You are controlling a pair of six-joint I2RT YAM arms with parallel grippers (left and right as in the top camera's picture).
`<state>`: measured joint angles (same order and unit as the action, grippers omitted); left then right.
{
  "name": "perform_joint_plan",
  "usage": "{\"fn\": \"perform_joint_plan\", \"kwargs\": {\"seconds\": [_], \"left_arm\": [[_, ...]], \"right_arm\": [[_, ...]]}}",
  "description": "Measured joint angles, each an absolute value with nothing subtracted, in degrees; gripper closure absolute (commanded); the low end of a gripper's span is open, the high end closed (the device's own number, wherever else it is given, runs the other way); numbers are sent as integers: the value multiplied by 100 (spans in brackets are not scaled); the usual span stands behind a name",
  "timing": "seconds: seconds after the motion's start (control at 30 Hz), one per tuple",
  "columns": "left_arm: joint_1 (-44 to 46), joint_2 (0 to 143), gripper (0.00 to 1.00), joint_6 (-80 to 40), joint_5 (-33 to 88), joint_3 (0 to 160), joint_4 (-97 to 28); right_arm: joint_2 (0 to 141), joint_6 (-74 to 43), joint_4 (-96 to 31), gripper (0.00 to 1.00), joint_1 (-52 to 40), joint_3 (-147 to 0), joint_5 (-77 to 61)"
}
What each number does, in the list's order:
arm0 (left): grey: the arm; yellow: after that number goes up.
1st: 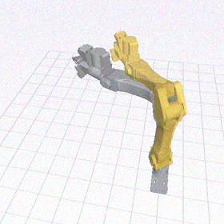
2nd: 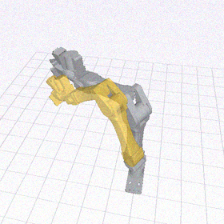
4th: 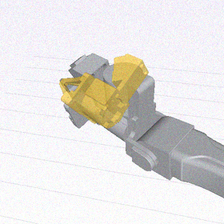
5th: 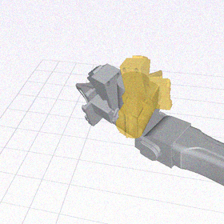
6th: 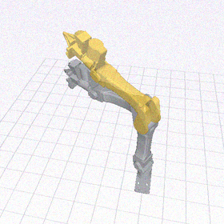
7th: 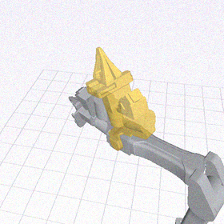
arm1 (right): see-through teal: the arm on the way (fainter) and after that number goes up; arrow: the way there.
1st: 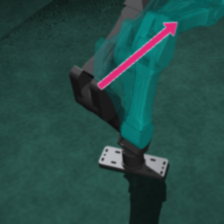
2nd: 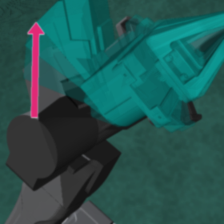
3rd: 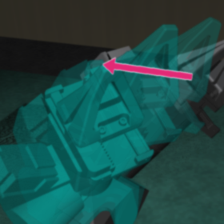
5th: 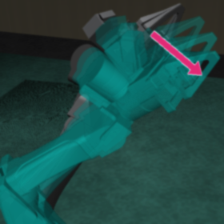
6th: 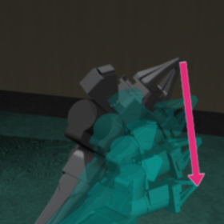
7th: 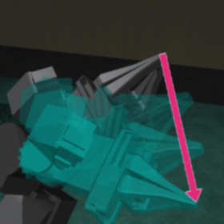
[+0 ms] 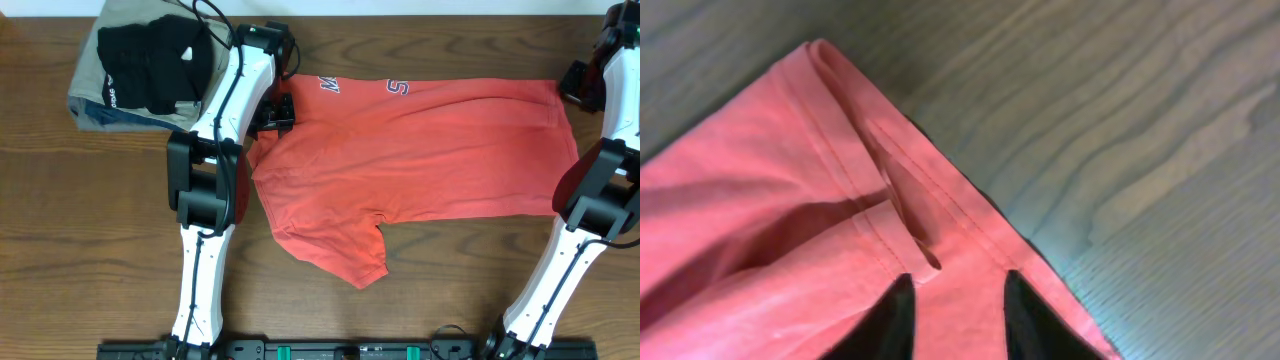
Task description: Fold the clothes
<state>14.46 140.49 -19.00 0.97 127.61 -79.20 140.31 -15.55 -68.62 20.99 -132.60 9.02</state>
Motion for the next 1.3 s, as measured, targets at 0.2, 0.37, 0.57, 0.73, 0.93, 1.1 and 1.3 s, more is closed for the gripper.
{"fn": "perform_joint_plan", "kwargs": {"seconds": [0.2,0.37,0.57,0.73,0.93,1.1,1.3], "left_arm": [[1446,14049,50,-1898,97,12761,-7922],[1446,14049,50,-1898,97,12755,-7920],[1446,14049,67,-1822,117,12575,-7902],[1446,14049,71,-1776,113,12099,-7706],[1367,14049,71,-1776,73,11771,-7481],[1120,14049,87,-1883,-150,11771,-7537],[615,14046,91,-1999,-366,11767,-7907]], "right_arm": [[14031,-1549,-6735,60,2102,-12895,834],[14031,-1535,-6340,68,2102,-12342,600],[14033,-1535,-6007,96,2102,-11878,486],[14031,-1546,-5970,98,2102,-11858,596],[14033,-1546,-5972,98,2102,-11854,897],[14031,-1549,-5986,99,2102,-11854,1153],[14033,-1785,-6130,92,2102,-11854,1221]]}}
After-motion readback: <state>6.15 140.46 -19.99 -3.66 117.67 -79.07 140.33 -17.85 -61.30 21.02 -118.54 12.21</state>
